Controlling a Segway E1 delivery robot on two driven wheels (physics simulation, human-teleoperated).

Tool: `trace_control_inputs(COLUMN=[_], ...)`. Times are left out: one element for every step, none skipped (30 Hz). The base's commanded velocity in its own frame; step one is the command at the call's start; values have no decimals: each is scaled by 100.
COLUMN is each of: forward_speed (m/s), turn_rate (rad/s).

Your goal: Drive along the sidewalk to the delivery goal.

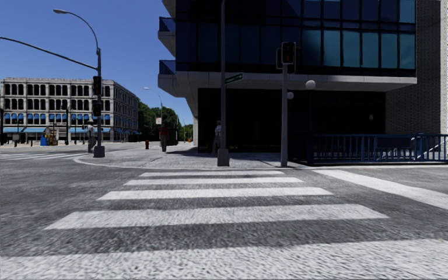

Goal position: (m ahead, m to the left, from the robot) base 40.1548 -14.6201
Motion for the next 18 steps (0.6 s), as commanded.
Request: trace_control_inputs(forward_speed=[200, 200, 200, 200, 200, 200, 200, 200, 200, 200, 200, 200, 200, 200, 200, 200, 200, 200], turn_rate=[-26, -26, -28, -30, -37, -37, -39, -40, -40, -40, -40, -40, -40, -40, -40, -40, -37, -36])
